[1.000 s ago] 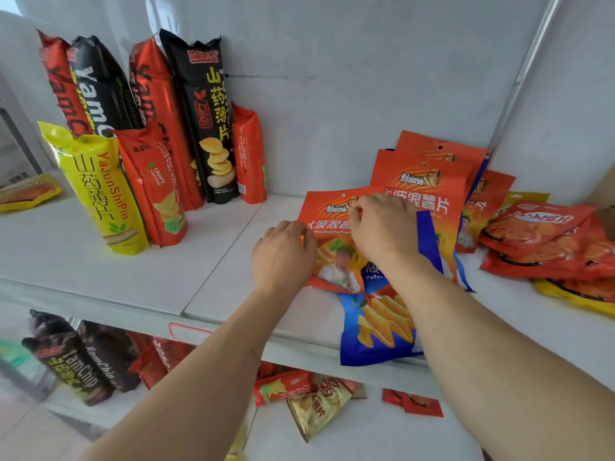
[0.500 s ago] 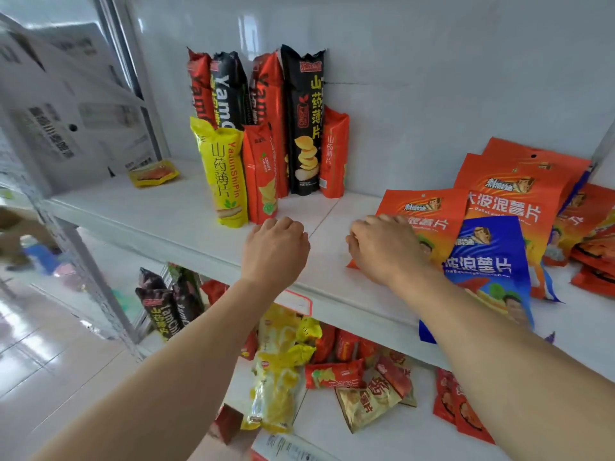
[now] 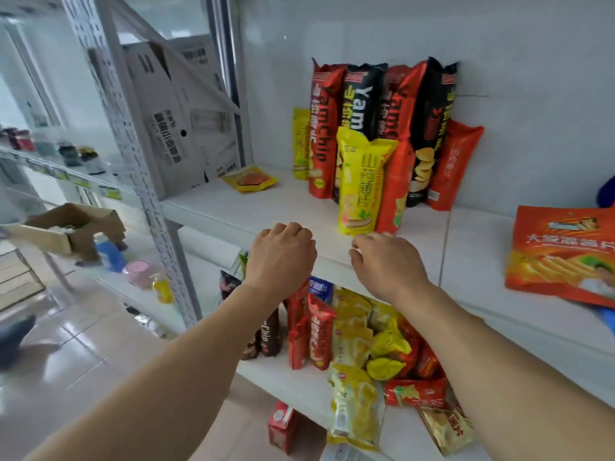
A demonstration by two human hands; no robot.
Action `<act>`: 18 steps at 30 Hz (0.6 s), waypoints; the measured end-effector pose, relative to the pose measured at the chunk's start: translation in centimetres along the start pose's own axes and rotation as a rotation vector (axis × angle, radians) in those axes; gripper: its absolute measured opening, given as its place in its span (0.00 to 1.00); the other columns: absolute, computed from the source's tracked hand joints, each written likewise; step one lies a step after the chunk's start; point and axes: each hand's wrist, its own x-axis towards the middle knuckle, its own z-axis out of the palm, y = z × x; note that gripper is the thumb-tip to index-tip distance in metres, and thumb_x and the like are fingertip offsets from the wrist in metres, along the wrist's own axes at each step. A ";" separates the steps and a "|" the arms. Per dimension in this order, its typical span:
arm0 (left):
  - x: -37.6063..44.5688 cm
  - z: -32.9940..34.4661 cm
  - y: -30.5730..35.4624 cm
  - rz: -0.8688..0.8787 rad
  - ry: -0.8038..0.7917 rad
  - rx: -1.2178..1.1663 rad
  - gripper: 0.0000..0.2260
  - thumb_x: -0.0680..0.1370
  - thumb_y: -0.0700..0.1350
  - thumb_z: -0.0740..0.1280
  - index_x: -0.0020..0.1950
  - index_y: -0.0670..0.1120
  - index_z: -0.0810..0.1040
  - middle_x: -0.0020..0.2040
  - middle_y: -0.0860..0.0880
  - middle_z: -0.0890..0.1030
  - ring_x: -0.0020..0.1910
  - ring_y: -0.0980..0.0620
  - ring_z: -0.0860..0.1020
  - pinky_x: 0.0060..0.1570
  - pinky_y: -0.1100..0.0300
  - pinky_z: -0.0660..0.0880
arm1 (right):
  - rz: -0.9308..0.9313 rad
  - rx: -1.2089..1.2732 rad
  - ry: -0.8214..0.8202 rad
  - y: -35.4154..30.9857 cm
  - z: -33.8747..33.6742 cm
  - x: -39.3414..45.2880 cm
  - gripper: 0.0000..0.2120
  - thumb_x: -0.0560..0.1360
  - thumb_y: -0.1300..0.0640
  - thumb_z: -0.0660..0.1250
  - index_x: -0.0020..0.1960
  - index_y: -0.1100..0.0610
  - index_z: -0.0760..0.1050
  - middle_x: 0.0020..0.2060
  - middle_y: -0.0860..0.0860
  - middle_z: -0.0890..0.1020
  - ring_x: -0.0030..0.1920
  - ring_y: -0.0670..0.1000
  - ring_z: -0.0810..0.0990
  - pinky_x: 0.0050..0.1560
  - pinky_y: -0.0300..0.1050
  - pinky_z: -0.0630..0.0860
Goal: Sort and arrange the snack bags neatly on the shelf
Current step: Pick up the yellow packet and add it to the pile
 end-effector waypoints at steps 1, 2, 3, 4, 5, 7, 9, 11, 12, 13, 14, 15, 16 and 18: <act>0.0 0.0 -1.6 -0.004 0.000 0.002 0.10 0.80 0.47 0.64 0.46 0.46 0.83 0.45 0.48 0.84 0.45 0.44 0.82 0.45 0.51 0.77 | 0.004 0.002 -0.002 -1.3 0.3 0.8 0.13 0.82 0.50 0.56 0.54 0.55 0.76 0.50 0.52 0.82 0.52 0.58 0.78 0.44 0.49 0.70; 0.1 0.1 -3.0 -0.013 0.002 0.006 0.09 0.79 0.47 0.64 0.46 0.46 0.83 0.44 0.48 0.84 0.45 0.44 0.82 0.45 0.51 0.76 | 0.007 0.005 -0.007 -2.4 0.6 1.7 0.13 0.82 0.50 0.56 0.55 0.55 0.76 0.50 0.52 0.81 0.52 0.58 0.78 0.43 0.49 0.69; 0.2 0.1 -4.4 -0.026 0.005 0.011 0.09 0.79 0.47 0.65 0.46 0.45 0.83 0.44 0.49 0.84 0.45 0.44 0.82 0.44 0.51 0.76 | 0.009 0.015 -0.011 -3.5 0.9 2.8 0.13 0.82 0.50 0.55 0.55 0.55 0.76 0.51 0.52 0.81 0.52 0.58 0.78 0.42 0.48 0.69; 0.4 0.3 -5.7 -0.040 0.007 0.016 0.09 0.79 0.46 0.65 0.45 0.45 0.83 0.44 0.49 0.84 0.44 0.44 0.82 0.44 0.52 0.76 | 0.011 0.030 -0.013 -4.4 1.3 4.0 0.13 0.82 0.50 0.55 0.56 0.55 0.75 0.51 0.52 0.81 0.52 0.58 0.78 0.41 0.48 0.68; 0.6 0.5 -7.0 -0.051 0.010 0.021 0.09 0.79 0.46 0.65 0.45 0.45 0.84 0.44 0.49 0.84 0.44 0.44 0.82 0.44 0.52 0.76 | 0.015 0.047 -0.013 -5.3 1.7 5.3 0.13 0.82 0.50 0.55 0.56 0.55 0.75 0.51 0.52 0.81 0.52 0.57 0.78 0.40 0.47 0.68; 1.3 1.4 -9.5 -0.068 0.008 0.037 0.10 0.80 0.47 0.64 0.46 0.46 0.84 0.44 0.49 0.84 0.44 0.45 0.82 0.44 0.52 0.76 | 0.037 0.079 -0.016 -6.8 2.8 8.2 0.13 0.82 0.50 0.54 0.55 0.55 0.74 0.51 0.51 0.81 0.51 0.56 0.78 0.39 0.46 0.65; 2.2 2.5 -11.9 -0.085 -0.003 0.047 0.11 0.80 0.47 0.63 0.47 0.46 0.84 0.45 0.49 0.84 0.44 0.45 0.82 0.45 0.51 0.76 | 0.080 0.134 -0.033 -8.0 4.1 11.2 0.13 0.82 0.51 0.54 0.56 0.55 0.74 0.52 0.51 0.80 0.51 0.56 0.78 0.39 0.46 0.65; 3.4 4.0 -14.2 -0.097 -0.017 0.068 0.11 0.81 0.48 0.62 0.48 0.46 0.83 0.46 0.50 0.84 0.46 0.46 0.81 0.45 0.51 0.76 | 0.129 0.198 -0.045 -8.6 5.7 14.4 0.13 0.82 0.51 0.54 0.57 0.55 0.74 0.53 0.52 0.80 0.51 0.56 0.78 0.40 0.45 0.65; 4.2 4.8 -15.3 -0.105 -0.027 0.081 0.12 0.81 0.48 0.61 0.48 0.46 0.83 0.47 0.50 0.84 0.46 0.46 0.81 0.45 0.52 0.76 | 0.150 0.223 -0.052 -8.8 6.7 16.1 0.13 0.82 0.51 0.54 0.58 0.55 0.74 0.54 0.52 0.80 0.52 0.56 0.78 0.40 0.45 0.65; 5.0 5.7 -16.4 -0.119 -0.036 0.092 0.12 0.81 0.48 0.61 0.49 0.46 0.83 0.47 0.50 0.84 0.47 0.46 0.81 0.46 0.52 0.76 | 0.169 0.246 -0.060 -9.0 7.7 17.8 0.13 0.82 0.51 0.54 0.59 0.55 0.74 0.55 0.52 0.80 0.53 0.56 0.78 0.41 0.45 0.66; 5.9 6.5 -17.4 -0.136 -0.041 0.099 0.12 0.82 0.48 0.61 0.49 0.47 0.83 0.48 0.50 0.84 0.48 0.46 0.81 0.46 0.52 0.76 | 0.187 0.269 -0.068 -9.0 8.7 19.5 0.14 0.82 0.51 0.54 0.61 0.55 0.73 0.56 0.52 0.80 0.54 0.55 0.78 0.43 0.45 0.67; 6.9 7.4 -18.4 -0.154 -0.046 0.105 0.12 0.82 0.49 0.60 0.50 0.47 0.83 0.48 0.51 0.84 0.48 0.46 0.81 0.46 0.52 0.75 | 0.201 0.292 -0.075 -9.1 9.8 21.2 0.15 0.82 0.50 0.54 0.63 0.55 0.73 0.58 0.52 0.79 0.56 0.55 0.77 0.45 0.45 0.70; 8.0 8.2 -19.4 -0.171 -0.054 0.108 0.13 0.82 0.49 0.60 0.50 0.47 0.83 0.49 0.51 0.83 0.49 0.46 0.81 0.46 0.52 0.75 | 0.212 0.312 -0.084 -9.1 10.8 22.9 0.16 0.82 0.50 0.54 0.64 0.55 0.72 0.59 0.52 0.79 0.58 0.56 0.77 0.48 0.46 0.71; 9.9 9.7 -21.1 -0.198 -0.076 0.098 0.13 0.82 0.49 0.59 0.52 0.47 0.83 0.51 0.50 0.83 0.51 0.45 0.80 0.48 0.52 0.75 | 0.227 0.342 -0.104 -9.1 12.7 25.9 0.18 0.81 0.48 0.55 0.66 0.56 0.71 0.61 0.53 0.78 0.60 0.56 0.76 0.51 0.48 0.73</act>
